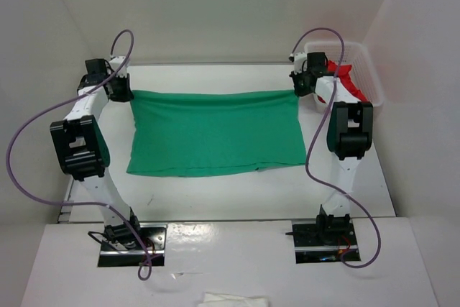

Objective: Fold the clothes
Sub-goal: Fold the tank top

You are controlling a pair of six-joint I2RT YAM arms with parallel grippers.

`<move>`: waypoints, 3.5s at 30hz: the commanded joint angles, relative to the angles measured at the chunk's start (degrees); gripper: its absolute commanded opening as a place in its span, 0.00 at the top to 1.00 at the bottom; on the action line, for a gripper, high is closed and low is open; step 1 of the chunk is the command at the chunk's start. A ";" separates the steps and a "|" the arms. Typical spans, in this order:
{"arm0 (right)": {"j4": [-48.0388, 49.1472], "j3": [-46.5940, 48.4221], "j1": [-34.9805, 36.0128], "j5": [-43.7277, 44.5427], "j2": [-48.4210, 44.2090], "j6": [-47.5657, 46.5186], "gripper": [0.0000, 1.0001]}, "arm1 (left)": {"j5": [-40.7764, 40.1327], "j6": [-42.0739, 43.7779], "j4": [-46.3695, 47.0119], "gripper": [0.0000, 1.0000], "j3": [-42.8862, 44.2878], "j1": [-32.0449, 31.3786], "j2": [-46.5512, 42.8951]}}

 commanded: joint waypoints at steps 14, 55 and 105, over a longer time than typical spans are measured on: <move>2.97 -20.93 0.56 0.49 -23.91 -7.04 1.00 | 4.24 9.58 -1.78 1.00 -16.96 3.98 -20.04; -19.52 -42.40 -2.69 -4.79 -48.96 -28.23 1.00 | -0.85 43.86 -25.33 1.00 -39.20 11.45 -47.64; -21.90 -30.19 8.73 -11.73 -34.82 -16.55 0.14 | 0.37 33.69 -31.31 0.54 -26.55 8.03 -31.77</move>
